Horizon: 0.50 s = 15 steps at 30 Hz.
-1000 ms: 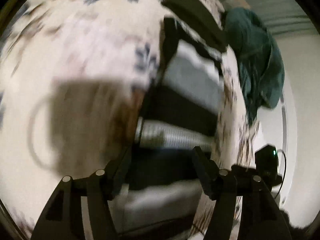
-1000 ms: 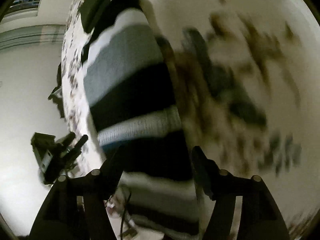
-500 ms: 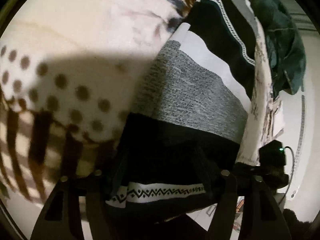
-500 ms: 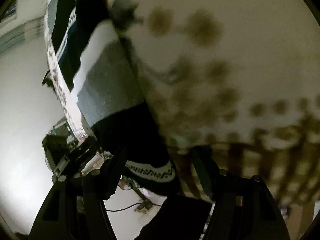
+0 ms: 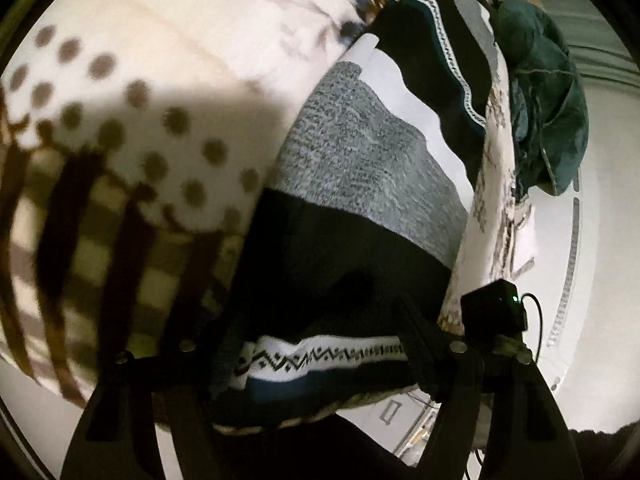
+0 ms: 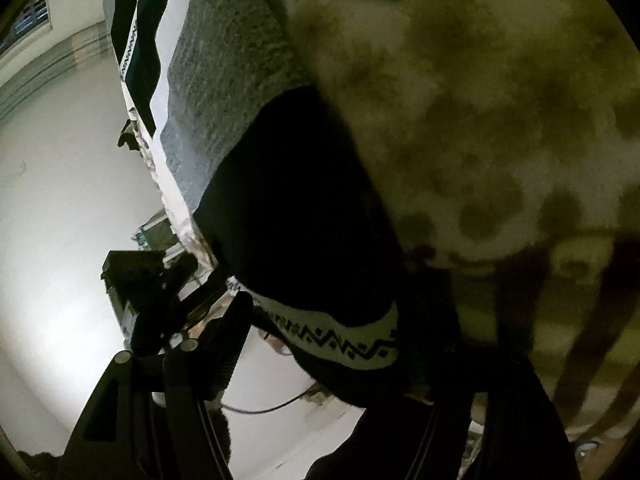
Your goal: Fold small clothes
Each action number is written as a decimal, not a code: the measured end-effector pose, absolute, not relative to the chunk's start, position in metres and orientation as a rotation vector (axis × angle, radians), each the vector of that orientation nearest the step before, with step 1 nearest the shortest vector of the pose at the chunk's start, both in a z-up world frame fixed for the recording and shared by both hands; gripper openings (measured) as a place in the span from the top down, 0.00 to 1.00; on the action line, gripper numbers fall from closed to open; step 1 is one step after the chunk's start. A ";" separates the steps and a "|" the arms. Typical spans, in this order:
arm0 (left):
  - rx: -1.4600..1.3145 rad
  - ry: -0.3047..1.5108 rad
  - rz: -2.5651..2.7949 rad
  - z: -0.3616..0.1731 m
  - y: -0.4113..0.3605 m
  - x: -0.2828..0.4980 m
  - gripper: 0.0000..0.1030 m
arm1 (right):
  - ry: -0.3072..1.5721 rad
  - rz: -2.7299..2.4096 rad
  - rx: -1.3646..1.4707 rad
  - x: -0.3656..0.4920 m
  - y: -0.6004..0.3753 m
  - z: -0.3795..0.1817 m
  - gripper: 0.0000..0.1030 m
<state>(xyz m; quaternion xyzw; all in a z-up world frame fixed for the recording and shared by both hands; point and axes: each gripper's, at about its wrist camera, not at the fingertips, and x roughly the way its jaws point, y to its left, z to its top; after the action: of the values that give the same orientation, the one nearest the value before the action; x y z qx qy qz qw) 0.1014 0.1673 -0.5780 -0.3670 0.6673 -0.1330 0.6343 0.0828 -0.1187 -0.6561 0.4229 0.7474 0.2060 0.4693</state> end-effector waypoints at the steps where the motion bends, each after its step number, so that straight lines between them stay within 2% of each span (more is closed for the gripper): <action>1: -0.846 1.529 -0.308 -0.579 0.170 0.099 0.33 | 1.832 0.507 1.036 0.084 -0.116 -0.657 0.39; 6: -0.766 1.597 -0.297 -0.580 0.178 0.088 0.32 | 1.831 0.527 1.058 0.081 -0.110 -0.656 0.40; 9: -0.815 1.631 -0.312 -0.602 0.166 0.085 0.32 | 1.836 0.537 1.055 0.081 -0.107 -0.656 0.40; 13: -0.862 1.585 -0.275 -0.605 0.162 0.086 0.31 | 1.846 0.540 1.055 0.083 -0.106 -0.666 0.40; 14: -0.888 1.542 -0.274 -0.600 0.162 0.085 0.46 | 1.843 0.541 1.058 0.085 -0.102 -0.665 0.40; 15: -0.904 1.516 -0.278 -0.595 0.162 0.083 0.67 | 1.838 0.542 1.052 0.086 -0.098 -0.664 0.45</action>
<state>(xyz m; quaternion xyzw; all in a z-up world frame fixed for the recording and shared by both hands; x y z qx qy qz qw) 0.0828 0.1617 -0.5952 -0.3942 0.6613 -0.1213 0.6266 0.0859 -0.0980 -0.6635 0.4274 0.7467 0.2200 0.4598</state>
